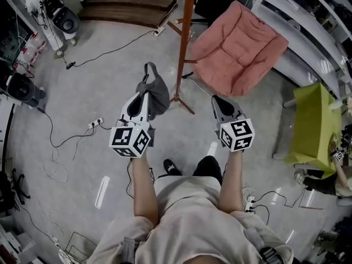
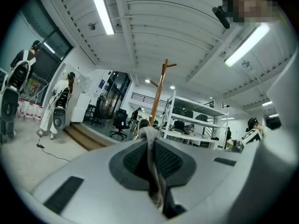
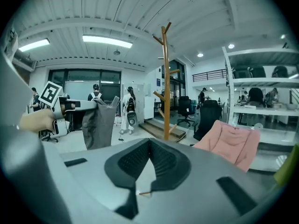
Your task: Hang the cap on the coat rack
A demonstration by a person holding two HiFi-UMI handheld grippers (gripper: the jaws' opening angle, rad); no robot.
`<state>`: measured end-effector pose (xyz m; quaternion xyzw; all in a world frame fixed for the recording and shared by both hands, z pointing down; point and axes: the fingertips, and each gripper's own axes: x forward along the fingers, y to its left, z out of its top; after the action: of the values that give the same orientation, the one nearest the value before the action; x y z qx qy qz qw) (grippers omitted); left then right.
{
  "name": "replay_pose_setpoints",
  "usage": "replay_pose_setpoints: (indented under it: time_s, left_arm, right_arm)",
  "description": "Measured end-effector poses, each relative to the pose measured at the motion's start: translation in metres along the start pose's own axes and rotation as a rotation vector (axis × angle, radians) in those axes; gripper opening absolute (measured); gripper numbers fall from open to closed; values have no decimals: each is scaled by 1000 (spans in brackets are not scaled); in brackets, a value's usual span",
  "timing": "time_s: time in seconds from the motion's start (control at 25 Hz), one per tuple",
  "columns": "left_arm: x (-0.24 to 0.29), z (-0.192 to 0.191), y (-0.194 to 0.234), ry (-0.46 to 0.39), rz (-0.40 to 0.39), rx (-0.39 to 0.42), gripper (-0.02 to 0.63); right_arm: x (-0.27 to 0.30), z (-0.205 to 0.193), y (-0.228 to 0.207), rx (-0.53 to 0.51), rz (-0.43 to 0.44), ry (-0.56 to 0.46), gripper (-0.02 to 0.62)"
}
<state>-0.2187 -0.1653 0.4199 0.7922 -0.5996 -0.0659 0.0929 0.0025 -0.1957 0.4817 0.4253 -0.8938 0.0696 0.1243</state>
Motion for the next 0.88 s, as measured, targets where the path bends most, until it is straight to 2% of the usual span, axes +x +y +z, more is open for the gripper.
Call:
replay_pose_setpoints:
  time_s: [0.12,0.24,0.44,0.52,0.88]
  left_arm:
    - [14,-1,1,11,13,8,18]
    - [32,-3,0,21,34,31,18]
    - [59,9,-3,-4,86,67,18]
    - [64,14,-4,-16,100,81,18]
    - [86,40,-7,-43,117,136,18]
  right_arm:
    - [21,2,-9,16,28,3,5]
    - [46,6,-14,2,101,3,5]
    - [79,32,-18,-105,206,6,5]
    - [89,42,-20,-132,223,-4,5]
    - [114,57,-29,-103,270,-41,5]
